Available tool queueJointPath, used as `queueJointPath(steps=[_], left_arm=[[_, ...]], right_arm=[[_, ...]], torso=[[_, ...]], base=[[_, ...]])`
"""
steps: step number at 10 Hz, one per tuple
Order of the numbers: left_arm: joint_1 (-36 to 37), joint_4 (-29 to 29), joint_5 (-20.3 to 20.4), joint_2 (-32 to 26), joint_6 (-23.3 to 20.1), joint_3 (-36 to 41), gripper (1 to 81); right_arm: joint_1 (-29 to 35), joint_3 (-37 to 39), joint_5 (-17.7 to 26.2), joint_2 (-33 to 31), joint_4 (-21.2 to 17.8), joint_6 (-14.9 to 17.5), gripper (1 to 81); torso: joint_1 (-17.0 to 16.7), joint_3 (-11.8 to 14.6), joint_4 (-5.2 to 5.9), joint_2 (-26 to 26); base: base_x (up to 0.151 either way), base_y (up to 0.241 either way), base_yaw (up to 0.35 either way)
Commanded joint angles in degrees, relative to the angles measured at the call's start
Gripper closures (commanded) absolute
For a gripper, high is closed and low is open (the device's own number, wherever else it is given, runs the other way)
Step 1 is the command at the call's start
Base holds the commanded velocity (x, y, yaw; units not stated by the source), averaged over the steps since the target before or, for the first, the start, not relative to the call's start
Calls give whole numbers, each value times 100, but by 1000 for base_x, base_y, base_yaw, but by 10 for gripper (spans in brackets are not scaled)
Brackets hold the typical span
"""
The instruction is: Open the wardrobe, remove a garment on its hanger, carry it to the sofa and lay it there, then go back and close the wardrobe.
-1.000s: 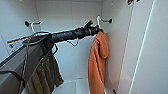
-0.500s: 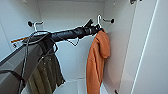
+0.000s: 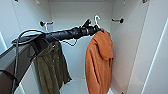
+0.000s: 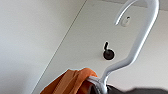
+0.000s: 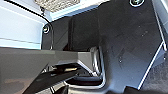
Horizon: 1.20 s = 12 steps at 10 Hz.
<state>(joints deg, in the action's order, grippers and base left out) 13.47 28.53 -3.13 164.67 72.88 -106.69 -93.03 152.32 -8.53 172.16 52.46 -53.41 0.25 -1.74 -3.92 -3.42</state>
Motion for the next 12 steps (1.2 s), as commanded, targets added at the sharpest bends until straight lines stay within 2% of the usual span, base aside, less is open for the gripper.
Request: queueJointPath(steps=[1, 2, 5, 12], left_arm=[[1408, 127, 287, -48, -37, -19, 811], [1504, 127, 287, -48, -37, 69, 811], [1645, 39, 295, -39, -1, 280, 811], [1338, 57, 401, -30, 157, 965, 811]], right_arm=[[271, -37, 185, -3, 37, 15, 10], [288, -55, 185, -3, 45, 15, 10], [324, -63, 185, 23, 54, 15, 10], [385, -72, 194, 67, 71, 15, 10]], torso=[[0, 0, -7, 0], [-2, 0, 39, 0], [0, 0, 33, 0], [-4, 0, 33, 0]], base=[[0, 0, 0], [0, 0, 0], [0, 0, 0], [0, 0, 0]])
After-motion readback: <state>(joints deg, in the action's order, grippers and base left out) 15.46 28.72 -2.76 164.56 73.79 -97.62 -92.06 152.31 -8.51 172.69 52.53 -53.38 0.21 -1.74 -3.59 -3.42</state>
